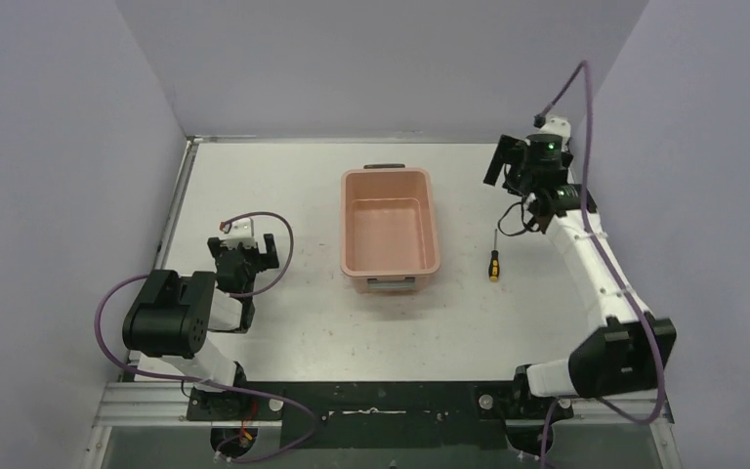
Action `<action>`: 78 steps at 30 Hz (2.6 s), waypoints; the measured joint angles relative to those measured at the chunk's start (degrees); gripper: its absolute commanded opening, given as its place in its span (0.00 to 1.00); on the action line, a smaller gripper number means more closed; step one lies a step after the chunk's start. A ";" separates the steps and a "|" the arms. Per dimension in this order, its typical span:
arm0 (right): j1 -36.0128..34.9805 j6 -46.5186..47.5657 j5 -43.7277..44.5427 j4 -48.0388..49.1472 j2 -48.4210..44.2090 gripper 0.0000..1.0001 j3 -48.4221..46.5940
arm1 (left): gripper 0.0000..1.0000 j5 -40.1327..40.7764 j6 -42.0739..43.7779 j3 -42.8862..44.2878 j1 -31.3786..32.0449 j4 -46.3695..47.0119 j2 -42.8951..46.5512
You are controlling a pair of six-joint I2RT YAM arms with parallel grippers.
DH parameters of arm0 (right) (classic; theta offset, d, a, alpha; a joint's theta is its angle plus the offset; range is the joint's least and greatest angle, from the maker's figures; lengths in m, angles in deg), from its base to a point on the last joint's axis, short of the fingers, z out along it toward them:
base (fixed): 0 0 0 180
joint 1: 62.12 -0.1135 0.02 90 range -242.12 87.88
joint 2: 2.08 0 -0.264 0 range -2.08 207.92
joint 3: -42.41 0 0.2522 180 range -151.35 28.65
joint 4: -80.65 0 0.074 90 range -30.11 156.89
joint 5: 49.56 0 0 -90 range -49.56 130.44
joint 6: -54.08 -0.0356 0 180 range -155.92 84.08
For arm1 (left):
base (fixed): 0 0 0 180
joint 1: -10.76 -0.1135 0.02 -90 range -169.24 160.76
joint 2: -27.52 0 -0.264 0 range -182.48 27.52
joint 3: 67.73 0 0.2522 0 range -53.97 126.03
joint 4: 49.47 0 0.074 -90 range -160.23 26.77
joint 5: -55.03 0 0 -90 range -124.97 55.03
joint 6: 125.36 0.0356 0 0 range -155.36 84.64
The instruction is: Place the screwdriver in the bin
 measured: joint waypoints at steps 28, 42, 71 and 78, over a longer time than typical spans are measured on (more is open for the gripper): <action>0.72 2.91 -1.51 -15.74 31.39 0.00 3.82 | 0.97 -0.15 0.00 0.02 -0.02 0.00 -0.02; -26.36 -4.81 8.46 -19.61 13.11 0.00 -36.33 | 0.97 -0.15 -0.02 0.02 -0.07 0.00 -0.02; -34.56 -13.55 2.93 -14.73 47.63 0.09 -18.27 | 0.97 -0.17 0.00 0.02 -0.26 0.00 -0.02; -34.10 -13.86 2.49 -14.23 47.65 0.82 -18.27 | 0.97 -0.17 0.00 0.02 -0.26 0.00 -0.02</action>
